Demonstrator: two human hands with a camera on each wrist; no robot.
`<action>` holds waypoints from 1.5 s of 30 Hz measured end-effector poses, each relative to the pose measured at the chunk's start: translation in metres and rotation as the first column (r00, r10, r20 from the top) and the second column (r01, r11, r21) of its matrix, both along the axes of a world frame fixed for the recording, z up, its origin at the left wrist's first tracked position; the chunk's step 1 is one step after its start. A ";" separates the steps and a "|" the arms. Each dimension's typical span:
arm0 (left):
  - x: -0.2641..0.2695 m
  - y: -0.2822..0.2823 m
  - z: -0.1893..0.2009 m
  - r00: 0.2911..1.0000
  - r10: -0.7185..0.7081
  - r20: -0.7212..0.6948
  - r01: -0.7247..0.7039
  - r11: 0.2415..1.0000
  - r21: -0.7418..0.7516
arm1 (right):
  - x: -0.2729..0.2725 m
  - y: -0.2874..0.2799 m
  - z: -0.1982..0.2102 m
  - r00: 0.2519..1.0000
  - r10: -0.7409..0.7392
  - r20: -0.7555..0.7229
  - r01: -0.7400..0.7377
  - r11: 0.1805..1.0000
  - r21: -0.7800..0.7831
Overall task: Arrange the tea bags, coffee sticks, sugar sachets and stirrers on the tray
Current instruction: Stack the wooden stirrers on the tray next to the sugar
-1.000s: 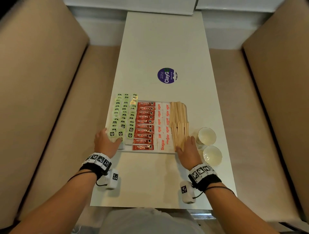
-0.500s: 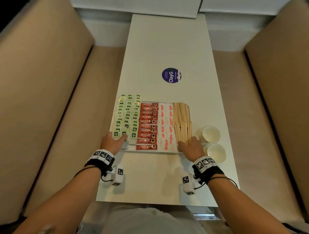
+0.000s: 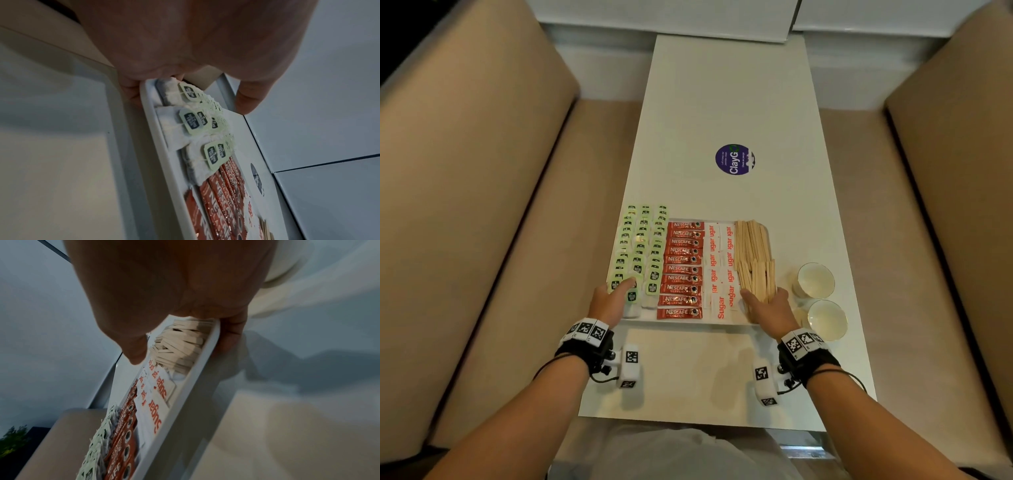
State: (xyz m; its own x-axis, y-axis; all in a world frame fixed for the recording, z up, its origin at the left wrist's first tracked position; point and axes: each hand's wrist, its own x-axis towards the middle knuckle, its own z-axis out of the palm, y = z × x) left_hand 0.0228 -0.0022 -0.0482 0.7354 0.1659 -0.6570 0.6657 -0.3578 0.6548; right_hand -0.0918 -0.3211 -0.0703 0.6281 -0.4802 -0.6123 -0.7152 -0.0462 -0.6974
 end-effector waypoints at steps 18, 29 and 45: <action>0.026 -0.007 0.028 0.977 0.085 0.196 -0.049 0.982 -0.185 | 0.027 -0.011 0.039 0.986 0.014 0.166 -0.013 1.000 -0.004; 0.052 -0.015 0.057 0.960 0.078 0.270 -0.017 0.975 -0.223 | 0.056 -0.020 0.067 0.970 -0.009 0.242 0.007 1.000 0.010; 0.105 -0.025 0.078 0.934 0.076 0.350 0.033 0.955 -0.296 | 0.103 -0.030 0.088 0.956 0.002 0.292 -0.001 1.000 -0.005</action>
State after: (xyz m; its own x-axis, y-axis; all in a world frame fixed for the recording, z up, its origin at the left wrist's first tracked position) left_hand 0.1282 -0.0273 0.0300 0.9263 0.0250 -0.3760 0.3765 -0.1022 0.9208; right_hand 0.0114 -0.3506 0.0177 0.7802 -0.4813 -0.3996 -0.4800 -0.0508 -0.8758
